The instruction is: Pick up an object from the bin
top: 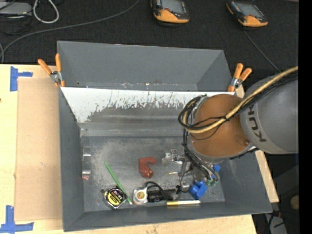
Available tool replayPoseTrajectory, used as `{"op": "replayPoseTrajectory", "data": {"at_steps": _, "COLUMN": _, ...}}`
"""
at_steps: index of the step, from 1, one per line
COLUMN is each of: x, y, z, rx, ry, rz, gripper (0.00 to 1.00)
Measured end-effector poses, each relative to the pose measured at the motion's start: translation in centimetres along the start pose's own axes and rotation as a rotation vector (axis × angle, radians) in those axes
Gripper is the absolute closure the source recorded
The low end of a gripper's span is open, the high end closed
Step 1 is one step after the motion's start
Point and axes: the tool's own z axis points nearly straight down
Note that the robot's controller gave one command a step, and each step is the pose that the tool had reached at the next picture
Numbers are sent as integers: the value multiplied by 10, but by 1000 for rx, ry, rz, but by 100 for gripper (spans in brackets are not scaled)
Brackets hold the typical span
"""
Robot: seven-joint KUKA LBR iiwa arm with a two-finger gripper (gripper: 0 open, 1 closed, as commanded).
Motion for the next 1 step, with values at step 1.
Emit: {"op": "replayPoseTrajectory", "data": {"at_steps": 1, "x": 9, "y": 2, "z": 25, "rx": 0, "ry": 1, "rz": -91, "gripper": 0}}
